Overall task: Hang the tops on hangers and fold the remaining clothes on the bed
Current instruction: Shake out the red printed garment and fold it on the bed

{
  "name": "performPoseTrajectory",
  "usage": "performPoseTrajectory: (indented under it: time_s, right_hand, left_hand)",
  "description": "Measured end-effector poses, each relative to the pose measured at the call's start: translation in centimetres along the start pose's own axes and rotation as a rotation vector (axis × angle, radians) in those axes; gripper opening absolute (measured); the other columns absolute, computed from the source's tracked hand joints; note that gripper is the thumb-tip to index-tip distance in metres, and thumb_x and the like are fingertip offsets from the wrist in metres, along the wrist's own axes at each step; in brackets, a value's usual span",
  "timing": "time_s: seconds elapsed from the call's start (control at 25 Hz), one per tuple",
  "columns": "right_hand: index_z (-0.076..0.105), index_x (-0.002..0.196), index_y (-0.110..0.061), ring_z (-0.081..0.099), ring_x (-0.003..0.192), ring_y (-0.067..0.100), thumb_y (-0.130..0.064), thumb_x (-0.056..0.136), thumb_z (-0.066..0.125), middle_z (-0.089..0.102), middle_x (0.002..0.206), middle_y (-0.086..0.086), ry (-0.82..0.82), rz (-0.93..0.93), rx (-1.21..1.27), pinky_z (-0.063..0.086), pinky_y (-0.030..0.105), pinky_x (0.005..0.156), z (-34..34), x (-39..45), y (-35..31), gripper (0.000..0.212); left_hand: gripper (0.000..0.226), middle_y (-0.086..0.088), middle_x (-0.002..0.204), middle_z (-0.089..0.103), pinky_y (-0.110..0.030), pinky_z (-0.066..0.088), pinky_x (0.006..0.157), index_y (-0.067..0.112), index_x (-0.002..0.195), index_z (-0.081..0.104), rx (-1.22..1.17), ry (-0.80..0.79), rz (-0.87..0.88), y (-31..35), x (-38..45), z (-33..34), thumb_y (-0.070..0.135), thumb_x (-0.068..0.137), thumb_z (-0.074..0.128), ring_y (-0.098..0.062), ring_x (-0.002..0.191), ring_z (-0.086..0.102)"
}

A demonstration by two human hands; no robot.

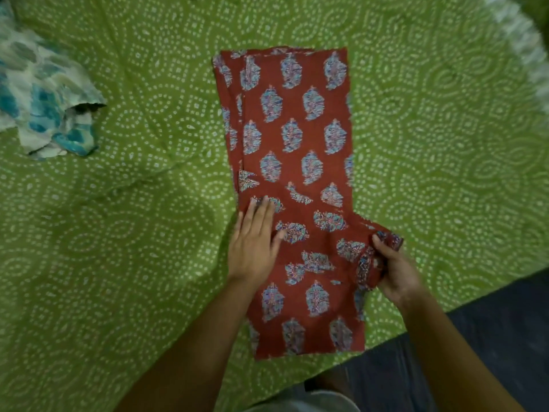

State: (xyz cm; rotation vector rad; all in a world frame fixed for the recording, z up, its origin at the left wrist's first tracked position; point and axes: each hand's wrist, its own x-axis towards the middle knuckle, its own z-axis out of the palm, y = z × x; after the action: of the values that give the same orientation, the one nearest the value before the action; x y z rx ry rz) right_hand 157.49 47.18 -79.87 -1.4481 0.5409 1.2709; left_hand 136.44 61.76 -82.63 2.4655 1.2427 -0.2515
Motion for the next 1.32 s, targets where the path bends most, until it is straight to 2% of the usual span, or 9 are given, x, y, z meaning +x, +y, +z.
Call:
performPoseTrajectory:
  time_s: [0.2, 0.4, 0.56, 0.72, 0.84, 0.96, 1.16, 1.24, 1.32]
  right_hand:
    - [0.067, 0.104, -0.010, 0.069, 0.076, 0.020, -0.029, 0.091, 0.063, 0.072, 0.091, 0.004, 0.276, -0.119, -0.538, 0.054, 0.032, 0.070, -0.8, 1.0, 0.9, 0.023]
    - [0.063, 0.098, -0.009, 0.060, 0.055, 0.013, -0.022, 0.089, 0.060, 0.066, 0.080, 0.006, -0.099, 0.139, 0.176, 0.053, 0.021, 0.045, 5.3, 1.3, -1.2, 0.016]
    - [0.056, 0.105, -0.009, 0.069, 0.074, 0.019, -0.028, 0.097, 0.050, 0.068, 0.087, 0.009, -0.146, -0.047, 0.302, 0.059, 0.029, 0.066, 10.6, 3.8, -3.5, 0.022]
    - [0.054, 0.113, -0.013, 0.062, 0.098, 0.021, -0.014, 0.092, 0.047, 0.062, 0.108, 0.004, -0.071, -0.720, -0.892, 0.049, 0.035, 0.087, 2.9, 3.8, -0.4, 0.022]
    - [0.034, 0.145, -0.017, 0.030, 0.140, 0.030, -0.025, 0.076, 0.035, 0.034, 0.152, 0.009, -0.413, -1.094, -2.004, 0.023, 0.045, 0.114, -5.9, 3.5, 1.2, 0.070]
    - [0.017, 0.153, -0.022, 0.009, 0.147, 0.029, -0.020, 0.077, 0.036, 0.011, 0.160, 0.005, -0.818, -1.278, -2.438, 0.012, 0.051, 0.114, -7.8, 4.0, 1.5, 0.079]
    - [0.039, 0.145, -0.021, 0.034, 0.139, 0.021, 0.000, 0.073, 0.059, 0.038, 0.150, 0.000, -0.955, -1.257, -2.240, 0.027, 0.038, 0.116, -3.8, 7.0, 2.2, 0.077]
    - [0.057, 0.132, -0.025, 0.048, 0.127, 0.007, -0.003, 0.075, 0.062, 0.051, 0.138, -0.009, -0.848, -0.914, -1.930, 0.039, 0.027, 0.107, -2.7, 6.7, 1.2, 0.061]
    - [0.072, 0.102, -0.018, 0.061, 0.094, -0.007, -0.016, 0.082, 0.061, 0.068, 0.108, -0.016, -0.626, -0.535, -1.426, 0.048, 0.016, 0.085, -0.5, 5.8, 0.2, 0.023]
  left_hand:
    - [0.088, -0.001, 0.156, -0.027, -0.046, -0.006, 0.119, 0.016, 0.147, -0.025, 0.279, -0.215, -0.015, -1.7, 2.9, 1.7, 0.074, 0.083, -0.010, -0.021, 0.144, -0.024]
    - [0.094, -0.006, 0.157, -0.023, -0.049, -0.003, 0.119, 0.013, 0.150, -0.017, 0.330, -0.142, 0.048, -1.8, 3.4, 2.5, 0.077, 0.085, 0.004, -0.023, 0.145, -0.021]
    - [0.087, -0.004, 0.160, -0.015, -0.050, 0.000, 0.119, 0.014, 0.153, -0.008, 0.325, -0.118, 0.138, -2.5, 3.0, 2.5, 0.056, 0.089, 0.035, -0.024, 0.146, -0.016]
    - [0.067, -0.004, 0.160, 0.014, -0.047, 0.006, 0.118, 0.015, 0.152, 0.007, 0.206, -0.029, 0.342, -4.8, 0.3, 2.3, 0.029, 0.094, 0.037, -0.021, 0.148, 0.005]
    - [0.084, -0.007, 0.157, 0.021, -0.051, 0.014, 0.116, 0.015, 0.152, 0.018, 0.281, -0.094, 0.689, -7.5, -2.6, 2.1, 0.041, 0.076, 0.042, -0.026, 0.146, 0.019]
    - [0.089, -0.007, 0.158, 0.020, -0.050, 0.017, 0.116, 0.026, 0.151, 0.026, 0.344, -0.125, 0.864, -8.7, -3.6, 2.7, 0.043, 0.067, 0.049, -0.029, 0.145, 0.019]
    - [0.081, -0.002, 0.158, 0.012, -0.036, 0.008, 0.119, 0.029, 0.151, 0.023, 0.247, -0.126, 0.775, -7.1, -3.4, 4.8, 0.009, 0.075, 0.040, -0.023, 0.147, 0.011]
    - [0.069, 0.003, 0.150, 0.034, -0.030, 0.014, 0.118, 0.028, 0.142, 0.043, 0.011, -0.200, 0.637, -7.8, -2.7, 5.6, 0.013, 0.075, 0.048, -0.016, 0.142, 0.027]
    - [0.052, -0.002, 0.128, 0.062, -0.035, 0.035, 0.109, 0.022, 0.121, 0.063, -0.421, -0.327, 0.222, -8.1, -1.3, 5.6, 0.035, 0.070, 0.061, -0.017, 0.121, 0.055]
